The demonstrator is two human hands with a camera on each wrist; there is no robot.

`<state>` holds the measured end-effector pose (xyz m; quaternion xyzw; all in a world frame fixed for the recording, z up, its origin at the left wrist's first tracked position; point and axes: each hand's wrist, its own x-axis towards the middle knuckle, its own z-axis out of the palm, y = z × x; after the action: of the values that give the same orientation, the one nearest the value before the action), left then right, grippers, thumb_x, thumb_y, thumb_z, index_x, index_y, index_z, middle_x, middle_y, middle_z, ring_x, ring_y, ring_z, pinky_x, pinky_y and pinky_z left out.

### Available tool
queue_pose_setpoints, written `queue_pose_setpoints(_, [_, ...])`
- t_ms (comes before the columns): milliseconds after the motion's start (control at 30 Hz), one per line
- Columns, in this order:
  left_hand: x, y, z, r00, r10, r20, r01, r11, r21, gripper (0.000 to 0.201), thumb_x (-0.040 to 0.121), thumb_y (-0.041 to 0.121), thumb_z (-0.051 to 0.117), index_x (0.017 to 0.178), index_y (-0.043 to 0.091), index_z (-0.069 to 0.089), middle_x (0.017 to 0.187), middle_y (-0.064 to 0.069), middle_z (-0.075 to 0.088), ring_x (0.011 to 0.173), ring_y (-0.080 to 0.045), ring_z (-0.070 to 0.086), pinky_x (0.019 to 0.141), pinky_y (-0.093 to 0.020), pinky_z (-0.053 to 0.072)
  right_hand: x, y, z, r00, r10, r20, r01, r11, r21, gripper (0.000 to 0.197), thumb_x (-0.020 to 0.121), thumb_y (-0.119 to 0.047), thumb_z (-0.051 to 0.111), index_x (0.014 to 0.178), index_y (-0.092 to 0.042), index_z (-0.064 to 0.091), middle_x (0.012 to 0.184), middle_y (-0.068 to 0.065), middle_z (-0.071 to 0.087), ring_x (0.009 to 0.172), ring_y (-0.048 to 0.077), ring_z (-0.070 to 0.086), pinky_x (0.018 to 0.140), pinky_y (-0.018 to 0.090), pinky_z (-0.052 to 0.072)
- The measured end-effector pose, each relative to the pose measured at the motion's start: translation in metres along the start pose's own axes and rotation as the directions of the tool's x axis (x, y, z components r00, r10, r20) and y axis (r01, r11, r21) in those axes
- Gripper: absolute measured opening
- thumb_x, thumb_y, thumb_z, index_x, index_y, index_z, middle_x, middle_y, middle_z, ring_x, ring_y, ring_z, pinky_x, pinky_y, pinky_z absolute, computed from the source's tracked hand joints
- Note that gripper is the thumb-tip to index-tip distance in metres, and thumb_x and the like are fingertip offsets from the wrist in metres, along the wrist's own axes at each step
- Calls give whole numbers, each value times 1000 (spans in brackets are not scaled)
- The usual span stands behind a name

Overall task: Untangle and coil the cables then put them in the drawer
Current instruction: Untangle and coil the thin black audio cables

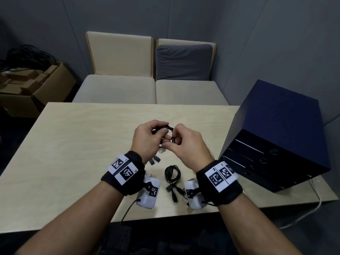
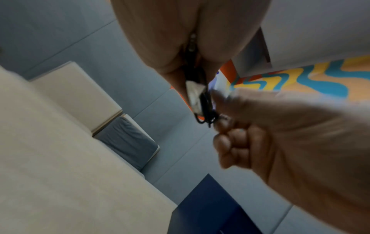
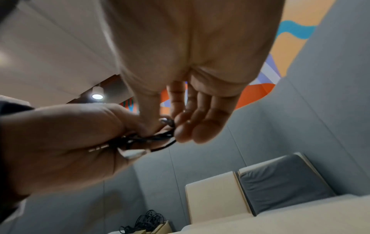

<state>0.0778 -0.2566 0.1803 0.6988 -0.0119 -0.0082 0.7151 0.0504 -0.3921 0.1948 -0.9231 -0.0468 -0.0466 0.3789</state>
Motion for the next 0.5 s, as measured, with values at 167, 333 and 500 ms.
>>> queue_pose_setpoints(167, [3,-6,-5,1000,-26,-13,26,999,-43,23,90,-7,55,90,13,66,59,-2,66,59,-17,67,65,-30,59,3,7,-1,995,81,56,-86,992,96,13,84,-15,68,84,-20,56,68,-2,62,62,19,62,62,33,50])
queue_pose_setpoints(333, [4,-12,-16,1000,-5,16,5,1000,13,25,87,-12,55,87,12,64,65,-6,61,56,-13,60,60,-24,54,-3,21,-26,963,66,260,-187,861,474,11,87,7,60,87,-4,61,64,5,59,52,19,56,55,30,48])
queue_pose_setpoints(500, [4,-19,-15,993,-33,113,31,999,20,22,89,-10,54,87,9,64,64,-6,62,58,-15,60,62,-25,53,-5,33,-20,922,84,377,-230,905,359,8,88,-1,62,84,-8,60,67,2,60,60,18,58,61,33,48])
